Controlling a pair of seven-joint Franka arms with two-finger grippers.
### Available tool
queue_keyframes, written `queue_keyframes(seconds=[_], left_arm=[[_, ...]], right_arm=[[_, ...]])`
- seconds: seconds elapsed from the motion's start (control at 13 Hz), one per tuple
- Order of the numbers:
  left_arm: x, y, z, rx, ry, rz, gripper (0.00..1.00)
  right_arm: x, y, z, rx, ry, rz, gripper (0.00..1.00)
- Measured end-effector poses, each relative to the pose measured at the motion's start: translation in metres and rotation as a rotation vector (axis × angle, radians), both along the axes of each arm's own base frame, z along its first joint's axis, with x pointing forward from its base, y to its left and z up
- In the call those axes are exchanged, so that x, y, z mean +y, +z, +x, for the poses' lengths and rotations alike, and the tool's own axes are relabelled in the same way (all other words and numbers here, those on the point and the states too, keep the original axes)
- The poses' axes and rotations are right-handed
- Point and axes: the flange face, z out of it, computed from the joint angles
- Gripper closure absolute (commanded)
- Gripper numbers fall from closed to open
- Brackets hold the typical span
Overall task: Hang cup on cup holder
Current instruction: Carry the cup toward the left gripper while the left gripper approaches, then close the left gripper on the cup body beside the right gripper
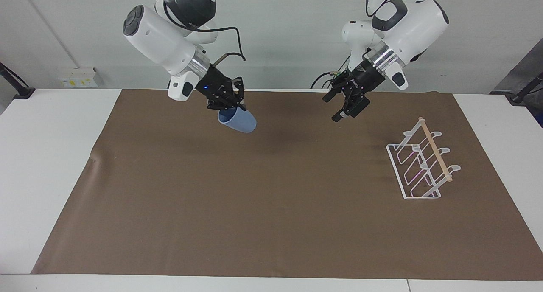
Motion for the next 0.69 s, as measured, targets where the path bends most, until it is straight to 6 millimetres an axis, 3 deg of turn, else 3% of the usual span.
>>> queue_keyframes(seconds=[0.23,0.38,0.69], left_arm=[[-0.03,-0.026,-0.005,0.055,0.025,-0.002,0.0],[-0.038,-0.034,-0.011,0.086,0.018,0.002,0.0],[-0.038,-0.039,-0.021,0.166,-0.026,0.011,0.0]], right_arm=[[0.058,0.011,-0.016,-0.033,-0.017,0.037,1.0],[0.088,0.017,-0.026,-0.056,-0.043,0.055,1.0],[0.109,0.02,-0.036,-0.049,-0.061,0.066,1.0]])
